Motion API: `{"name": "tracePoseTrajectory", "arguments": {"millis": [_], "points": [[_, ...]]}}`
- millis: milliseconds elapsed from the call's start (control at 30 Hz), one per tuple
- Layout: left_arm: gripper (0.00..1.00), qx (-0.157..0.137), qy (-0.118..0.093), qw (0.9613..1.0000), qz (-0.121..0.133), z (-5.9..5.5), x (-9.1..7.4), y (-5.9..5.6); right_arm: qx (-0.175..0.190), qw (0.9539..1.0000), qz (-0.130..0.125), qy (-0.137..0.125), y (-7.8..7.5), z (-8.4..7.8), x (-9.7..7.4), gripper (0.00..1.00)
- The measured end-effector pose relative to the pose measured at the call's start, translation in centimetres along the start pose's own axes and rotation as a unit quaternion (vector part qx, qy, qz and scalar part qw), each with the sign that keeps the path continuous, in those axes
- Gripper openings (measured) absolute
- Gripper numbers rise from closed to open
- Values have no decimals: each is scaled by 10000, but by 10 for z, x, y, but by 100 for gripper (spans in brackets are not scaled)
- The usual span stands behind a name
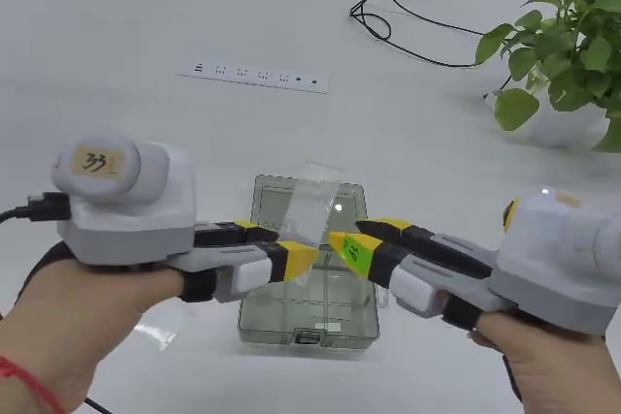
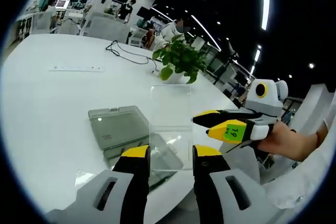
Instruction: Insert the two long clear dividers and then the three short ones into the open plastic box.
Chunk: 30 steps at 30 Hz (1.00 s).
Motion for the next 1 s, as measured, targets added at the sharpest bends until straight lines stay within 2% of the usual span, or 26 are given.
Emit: {"name": "tracePoseTrajectory", "arguments": {"millis": [33,300,767,867,1000], "points": [[30,8,2,10000,-6,0,0,0,107,9999,11,20,1,0,1,27],[30,155,33,9999,-43,2,3,-5,212,9998,17,58,6,-1,9,22],[30,375,19,9993,-40,4,3,-9,473,9988,-119,79,4,-1,13,14],[30,402,23,9992,-18,4,3,-9,589,9982,-56,74,7,-1,14,8],[30,302,-27,9995,-45,5,5,-10,789,9967,-185,43,7,-1,15,7]]}}
Point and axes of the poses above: the centre of the closed fingertips' face, and the gripper's own axes: x roughly forward along the fingers, y roughly to its left, z roughly out of its top, the point moved 2 cm from there along -x, roughly backward along the fingers, and after that the axes turned 8 degrees about -x, right-handed, at the moved point
